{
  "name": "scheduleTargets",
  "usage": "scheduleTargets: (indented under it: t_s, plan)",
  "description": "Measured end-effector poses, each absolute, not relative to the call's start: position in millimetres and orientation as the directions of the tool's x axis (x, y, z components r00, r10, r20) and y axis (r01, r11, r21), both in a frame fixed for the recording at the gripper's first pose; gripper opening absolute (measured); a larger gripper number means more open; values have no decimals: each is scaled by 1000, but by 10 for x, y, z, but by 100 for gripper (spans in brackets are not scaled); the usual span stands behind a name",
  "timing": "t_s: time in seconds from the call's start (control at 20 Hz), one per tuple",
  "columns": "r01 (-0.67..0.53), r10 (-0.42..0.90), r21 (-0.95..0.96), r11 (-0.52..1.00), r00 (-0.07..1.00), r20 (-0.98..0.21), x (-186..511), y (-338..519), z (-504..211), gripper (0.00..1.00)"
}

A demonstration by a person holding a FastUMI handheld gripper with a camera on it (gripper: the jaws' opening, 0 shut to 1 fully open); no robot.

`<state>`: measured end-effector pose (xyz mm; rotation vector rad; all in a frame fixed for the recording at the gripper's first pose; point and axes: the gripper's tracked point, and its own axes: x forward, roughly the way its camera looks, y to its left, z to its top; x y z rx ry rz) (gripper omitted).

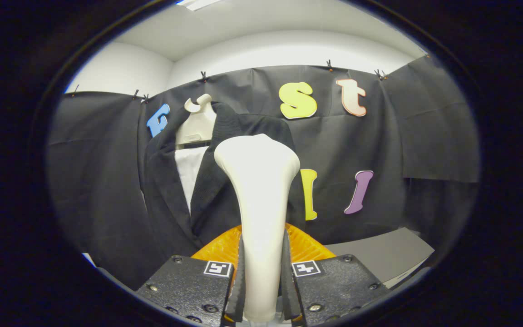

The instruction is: Iron the clothes twice with a garment steamer, once on the left side and once on the right side.

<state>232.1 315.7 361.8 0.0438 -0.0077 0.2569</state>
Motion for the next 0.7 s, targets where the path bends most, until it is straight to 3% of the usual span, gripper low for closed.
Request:
scheduleTargets:
  t_s: [0.7]
  plan:
    - [-217, 214, -46, 975, 975, -66, 2372, 3544, 3131, 35]
